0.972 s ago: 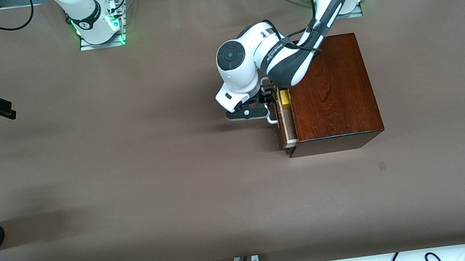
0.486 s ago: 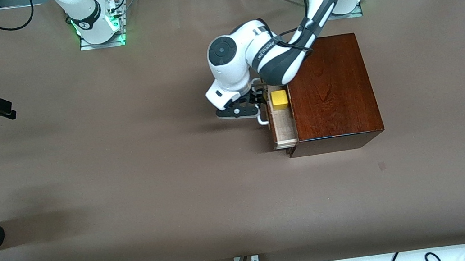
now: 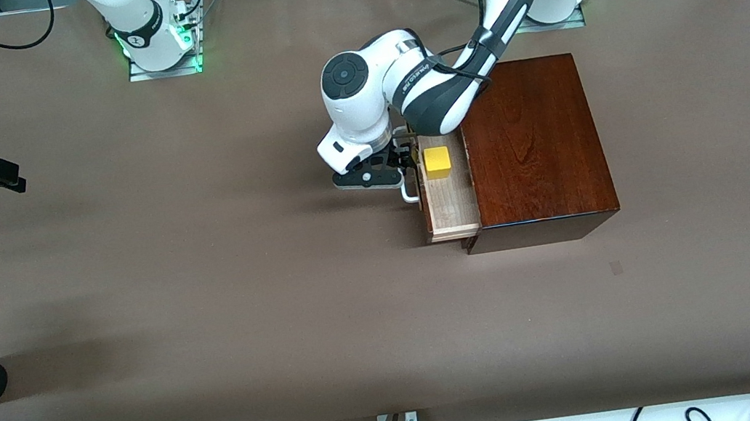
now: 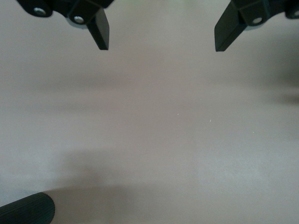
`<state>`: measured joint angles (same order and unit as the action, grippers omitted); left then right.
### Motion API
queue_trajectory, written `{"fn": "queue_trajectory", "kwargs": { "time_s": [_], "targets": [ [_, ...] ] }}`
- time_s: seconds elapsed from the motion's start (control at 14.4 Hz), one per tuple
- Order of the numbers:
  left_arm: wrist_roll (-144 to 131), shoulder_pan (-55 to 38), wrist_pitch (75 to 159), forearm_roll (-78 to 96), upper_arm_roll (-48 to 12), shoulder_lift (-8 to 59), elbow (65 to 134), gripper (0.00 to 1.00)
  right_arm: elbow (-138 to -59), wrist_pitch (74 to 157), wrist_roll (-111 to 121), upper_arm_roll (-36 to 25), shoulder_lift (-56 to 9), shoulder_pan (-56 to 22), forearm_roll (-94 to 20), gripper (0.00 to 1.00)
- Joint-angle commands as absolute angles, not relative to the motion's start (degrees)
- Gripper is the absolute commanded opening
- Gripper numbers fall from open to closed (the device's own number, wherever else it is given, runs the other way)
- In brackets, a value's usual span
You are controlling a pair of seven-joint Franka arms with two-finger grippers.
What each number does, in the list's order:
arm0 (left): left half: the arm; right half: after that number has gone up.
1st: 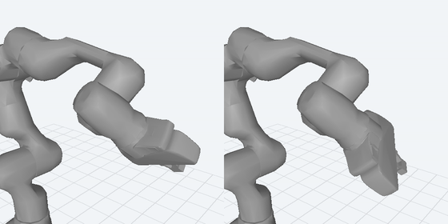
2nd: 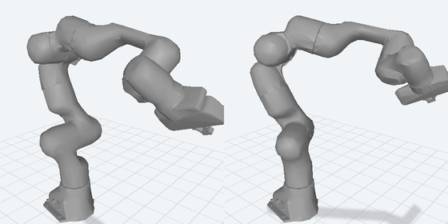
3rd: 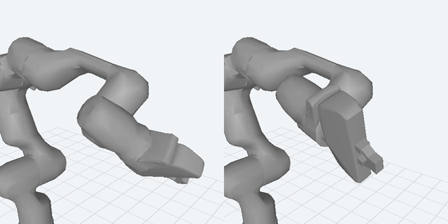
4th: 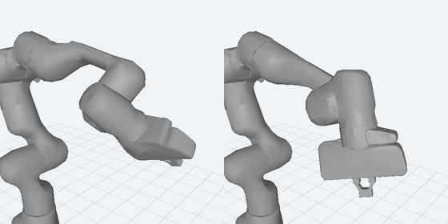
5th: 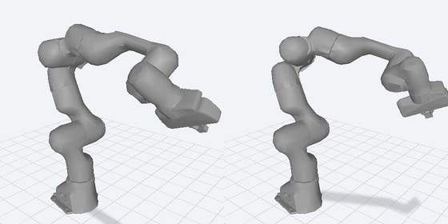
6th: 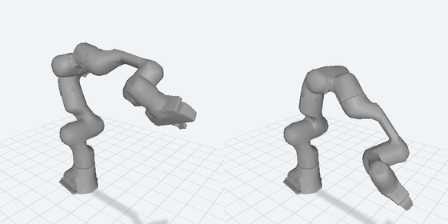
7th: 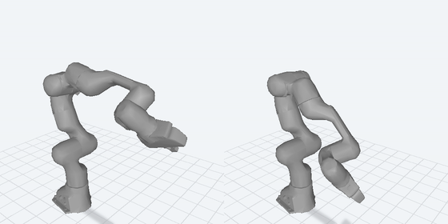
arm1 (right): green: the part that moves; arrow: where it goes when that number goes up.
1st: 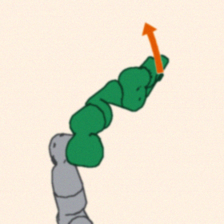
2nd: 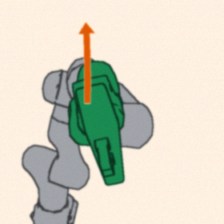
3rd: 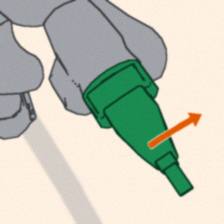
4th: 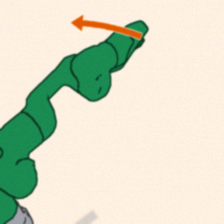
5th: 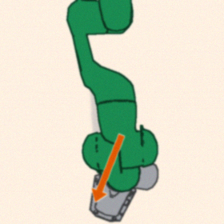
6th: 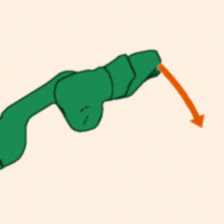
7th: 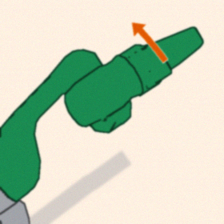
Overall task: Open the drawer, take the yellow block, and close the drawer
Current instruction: 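Pull the drawer open by its handle with the left gripper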
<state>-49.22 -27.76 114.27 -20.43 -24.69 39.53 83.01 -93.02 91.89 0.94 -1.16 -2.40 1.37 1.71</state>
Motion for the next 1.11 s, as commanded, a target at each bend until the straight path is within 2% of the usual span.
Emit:
{"fn": "queue_trajectory", "kwargs": {
  "time_s": [0.0,0.21,0.56,0.83,1.04],
  "targets": [
    [-49.0,-29.1,116.7,-20.9,-25.0,42.7,80.0,1.0,-92.9,92.1,1.9,-0.9,-2.3,1.9,0.7,1.0],
    [-49.0,-30.4,115.9,-21.5,-24.7,42.4,80.1,1.0,-92.9,92.1,1.9,-0.9,-2.3,1.9,0.7,1.0],
    [-49.0,-30.6,110.8,-22.4,-24.8,41.3,80.1,1.0,-92.8,92.0,1.9,-0.9,-2.3,1.9,0.8,1.0],
    [-49.2,-32.3,103.6,-25.4,-24.9,41.0,80.0,1.0,-92.9,92.0,1.9,-0.9,-2.3,1.9,0.8,1.0],
    [-50.5,-32.4,102.3,-25.5,-24.8,39.9,79.7,1.0,-92.9,92.0,1.9,-0.9,-2.3,1.9,0.8,1.0]
  ]
}}
